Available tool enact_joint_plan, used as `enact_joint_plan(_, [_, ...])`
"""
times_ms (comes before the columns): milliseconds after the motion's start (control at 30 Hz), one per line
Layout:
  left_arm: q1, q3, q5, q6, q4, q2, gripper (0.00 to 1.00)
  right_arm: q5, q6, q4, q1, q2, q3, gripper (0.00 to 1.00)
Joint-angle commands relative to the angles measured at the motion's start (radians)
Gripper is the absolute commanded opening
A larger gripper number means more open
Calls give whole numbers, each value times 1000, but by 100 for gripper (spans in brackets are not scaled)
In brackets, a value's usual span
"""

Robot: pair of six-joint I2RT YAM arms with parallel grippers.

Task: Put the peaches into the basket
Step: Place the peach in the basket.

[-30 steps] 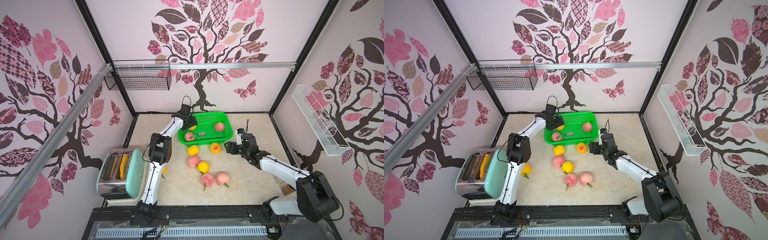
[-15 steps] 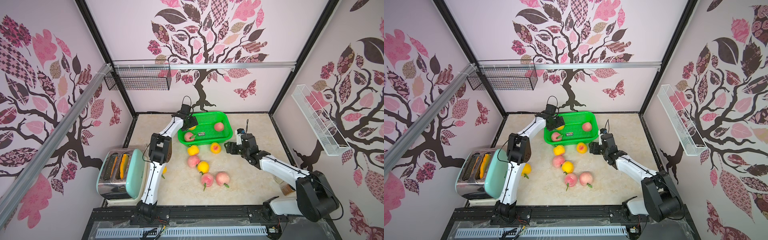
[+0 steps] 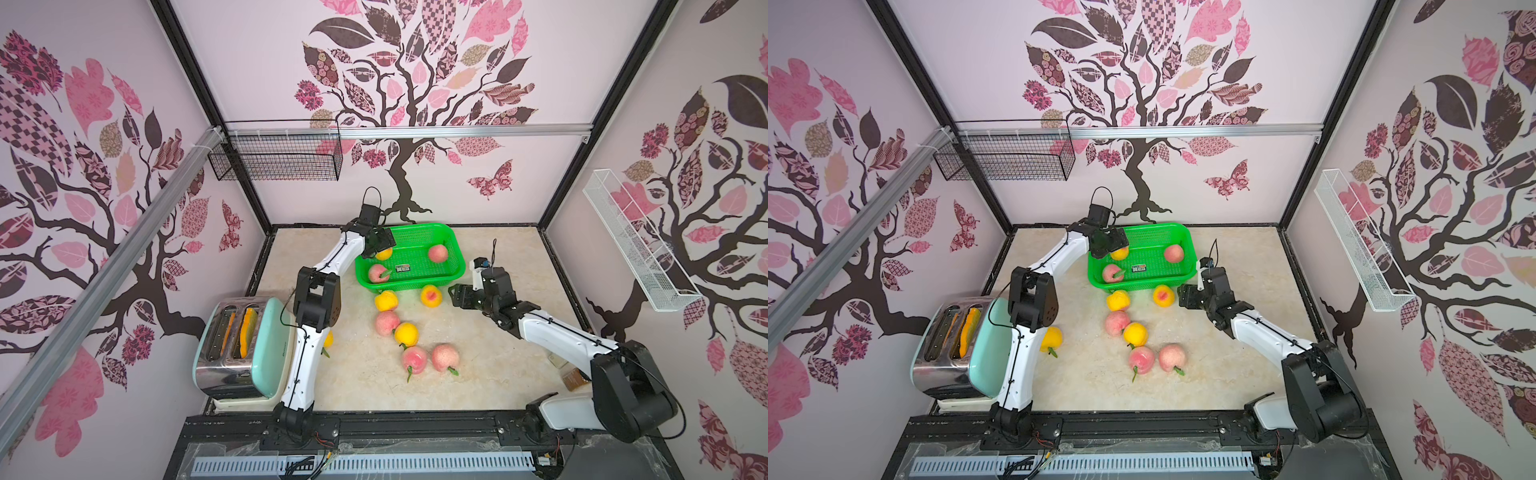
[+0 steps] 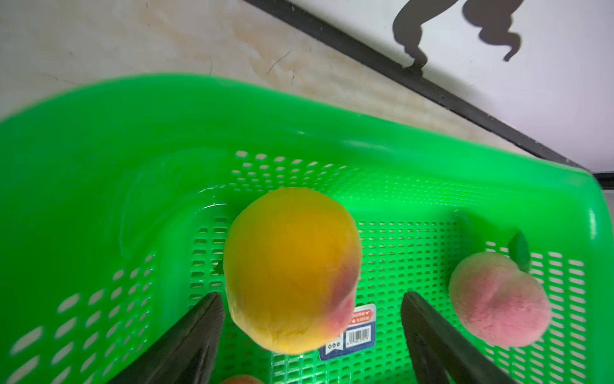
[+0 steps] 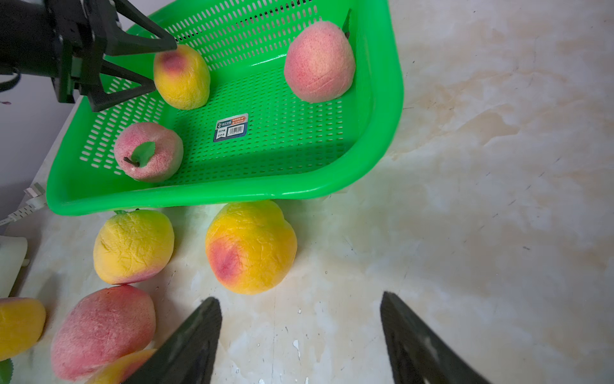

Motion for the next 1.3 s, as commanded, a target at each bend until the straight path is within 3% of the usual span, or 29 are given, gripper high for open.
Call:
enact_joint_plan(0, [-9, -16, -15, 11, 27, -56, 88, -1, 8, 3, 7, 4, 20, 78])
enact_joint_plan(433, [-20, -85, -45, 36, 39, -161, 88, 2, 8, 3, 8, 10, 20, 78])
enact_joint_plan(900, [-21, -601, -161, 100, 136, -591, 88, 1, 7, 4, 8, 14, 19, 78])
enact_joint_plan(1267, [-20, -843, -240, 124, 67, -811, 87, 1, 7, 3, 7, 18, 22, 78])
